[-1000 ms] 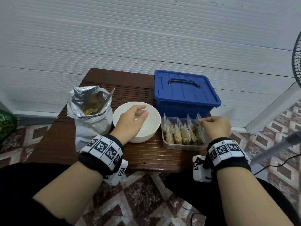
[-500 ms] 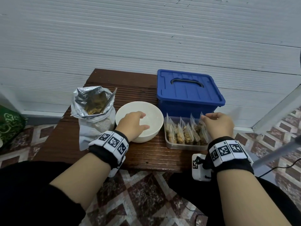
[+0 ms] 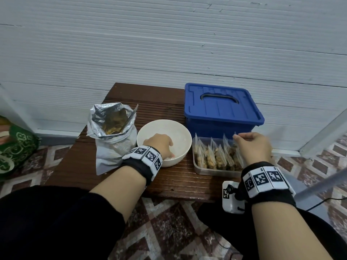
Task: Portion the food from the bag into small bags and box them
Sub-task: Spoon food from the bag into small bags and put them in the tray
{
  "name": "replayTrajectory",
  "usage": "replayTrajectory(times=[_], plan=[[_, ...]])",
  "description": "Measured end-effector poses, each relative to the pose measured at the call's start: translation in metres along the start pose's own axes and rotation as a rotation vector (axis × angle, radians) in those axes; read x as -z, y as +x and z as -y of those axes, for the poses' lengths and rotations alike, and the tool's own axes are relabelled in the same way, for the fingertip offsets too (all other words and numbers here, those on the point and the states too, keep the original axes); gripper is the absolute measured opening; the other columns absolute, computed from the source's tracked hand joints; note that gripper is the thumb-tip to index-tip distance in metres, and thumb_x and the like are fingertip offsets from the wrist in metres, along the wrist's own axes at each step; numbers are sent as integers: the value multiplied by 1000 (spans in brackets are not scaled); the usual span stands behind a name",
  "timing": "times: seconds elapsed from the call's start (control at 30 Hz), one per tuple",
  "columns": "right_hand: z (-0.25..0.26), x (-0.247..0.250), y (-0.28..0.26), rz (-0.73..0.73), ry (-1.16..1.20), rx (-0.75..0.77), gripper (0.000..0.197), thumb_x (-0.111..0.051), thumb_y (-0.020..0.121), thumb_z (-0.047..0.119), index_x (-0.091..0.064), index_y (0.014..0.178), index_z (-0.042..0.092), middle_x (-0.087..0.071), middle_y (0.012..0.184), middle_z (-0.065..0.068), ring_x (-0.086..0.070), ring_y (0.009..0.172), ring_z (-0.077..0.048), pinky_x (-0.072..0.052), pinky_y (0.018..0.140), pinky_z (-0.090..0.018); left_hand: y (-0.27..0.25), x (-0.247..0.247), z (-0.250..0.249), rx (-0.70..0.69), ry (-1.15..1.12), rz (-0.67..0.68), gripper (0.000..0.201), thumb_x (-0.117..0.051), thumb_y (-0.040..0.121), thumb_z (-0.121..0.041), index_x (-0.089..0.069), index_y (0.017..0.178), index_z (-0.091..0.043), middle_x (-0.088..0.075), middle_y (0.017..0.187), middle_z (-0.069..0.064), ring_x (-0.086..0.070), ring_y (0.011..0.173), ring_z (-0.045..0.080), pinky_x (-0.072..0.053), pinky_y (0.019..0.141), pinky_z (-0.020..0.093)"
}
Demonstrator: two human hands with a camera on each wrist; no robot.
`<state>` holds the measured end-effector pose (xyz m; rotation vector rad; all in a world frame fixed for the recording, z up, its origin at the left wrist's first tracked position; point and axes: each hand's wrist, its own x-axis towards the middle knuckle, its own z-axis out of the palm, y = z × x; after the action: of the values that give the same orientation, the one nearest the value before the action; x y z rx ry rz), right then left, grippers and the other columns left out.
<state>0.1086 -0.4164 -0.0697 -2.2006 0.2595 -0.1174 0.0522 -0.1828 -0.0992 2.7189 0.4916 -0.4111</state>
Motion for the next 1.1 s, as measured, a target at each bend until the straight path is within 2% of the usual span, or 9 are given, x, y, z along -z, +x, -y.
replayTrajectory(times=[0.13,0.3,0.4,0.5,0.63,0.73,0.8,0.93,1.1], plan=[[1,-2,-1,3,-12,-4,9,-68,84,32,-67,90,24,-68,95,-1,-61,96,-22,-45,84,-34,-1,1,-4,-17,38,1,28,-67,86,-28,-69,114,-21,-64,117,0,-59,107,21,-48,96,36],[2,-4,-1,9,-32,-13,7,-67,84,34,-64,84,28,-68,95,0,-60,99,-24,-45,95,-48,-5,1,-8,-13,43,-59,22,-56,90,-21,-70,107,-18,-67,109,-1,-61,100,22,-51,90,36],[2,-3,-2,9,-23,-8,7,-66,85,34,-65,84,27,-68,94,0,-60,98,-24,-46,94,-48,-8,3,-9,8,17,-133,22,-52,91,-22,-69,103,-15,-67,104,3,-62,95,25,-51,83,34],[2,-2,-4,6,-15,-1,9,-64,86,35,-65,84,26,-67,94,-1,-61,97,-25,-47,92,-45,-11,9,-10,35,-118,-186,22,-53,88,-22,-70,100,-14,-68,102,3,-62,96,25,-52,85,36],[4,0,-5,-3,-26,12,12,-60,89,34,-62,82,26,-64,92,-1,-59,98,-28,-43,97,-50,-16,15,-9,26,-342,-224,16,-55,84,-18,-69,83,-12,-69,91,8,-64,90,25,-54,85,38],[6,2,-8,-15,-49,44,11,-57,90,32,-62,83,24,-62,88,0,-59,98,-28,-44,95,-46,-16,14,-6,-9,-489,-295,13,-57,84,-19,-63,73,-20,-67,79,-1,-63,86,20,-53,83,35],[9,3,-10,-33,-71,85,11,-57,90,31,-61,82,25,-61,86,1,-59,97,-29,-44,94,-45,-16,13,-2,-51,-599,-335,13,-59,86,-22,-59,74,-27,-67,78,-9,-63,84,12,-52,79,30],[15,3,-14,-99,-132,209,10,-56,89,31,-64,86,27,-66,93,-3,-57,101,-32,-41,96,-46,-23,11,2,-152,-808,-395,2,-65,88,-18,-64,88,-20,-71,82,-11,-62,85,2,-46,74,12],[26,-2,-23,-81,-91,426,16,-59,86,32,-68,96,25,-67,96,-2,-57,100,-31,-43,93,-50,-31,10,8,-240,-909,-438,11,-75,82,-17,-67,85,-24,-71,92,-7,-65,88,8,-50,83,19]])
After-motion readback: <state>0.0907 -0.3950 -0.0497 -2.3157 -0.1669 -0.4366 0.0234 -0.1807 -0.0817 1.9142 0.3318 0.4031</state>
